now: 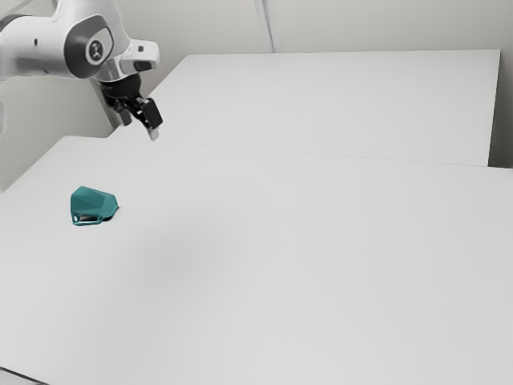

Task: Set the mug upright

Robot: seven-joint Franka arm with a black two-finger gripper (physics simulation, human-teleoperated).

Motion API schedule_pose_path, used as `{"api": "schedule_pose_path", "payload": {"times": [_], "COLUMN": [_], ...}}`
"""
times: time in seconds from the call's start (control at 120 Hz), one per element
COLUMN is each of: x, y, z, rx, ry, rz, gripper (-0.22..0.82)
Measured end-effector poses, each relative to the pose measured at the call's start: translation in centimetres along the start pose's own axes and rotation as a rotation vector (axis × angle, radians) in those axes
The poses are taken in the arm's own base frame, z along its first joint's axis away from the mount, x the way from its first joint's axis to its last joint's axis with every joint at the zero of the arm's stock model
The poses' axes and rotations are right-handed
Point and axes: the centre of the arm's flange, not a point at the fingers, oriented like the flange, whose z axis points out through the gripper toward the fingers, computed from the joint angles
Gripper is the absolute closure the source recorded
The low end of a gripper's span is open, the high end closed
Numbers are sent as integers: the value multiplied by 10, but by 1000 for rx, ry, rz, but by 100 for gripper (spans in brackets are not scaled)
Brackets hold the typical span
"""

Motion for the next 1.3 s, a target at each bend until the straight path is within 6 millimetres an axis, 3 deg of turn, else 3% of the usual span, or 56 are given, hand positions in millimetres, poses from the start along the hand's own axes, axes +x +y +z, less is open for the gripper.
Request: {"api": "schedule_pose_path", "payload": {"times": [0.142, 0.258, 0.358, 0.433, 0.525, 0.567, 0.733, 0.858, 1.083, 1.3], "x": [0, -1, -11, -30, -73, -89, -113, -134, -143, -157], "y": [9, -6, -40, -89, -171, -199, -251, -299, -343, -364], "z": [2, -8, -14, -10, 13, 21, 48, 95, 167, 214], "rx": [-3, 20, 28, 16, -14, -21, -41, -84, -214, -369], "ry": [-4, 10, 24, 29, 15, 11, -1, -18, 43, 161], "rz": [-2, -24, -72, -144, -271, -305, -309, -324, -277, -286], "gripper": [0, 0, 0, 0, 0, 0, 0, 0, 0, 0]}}
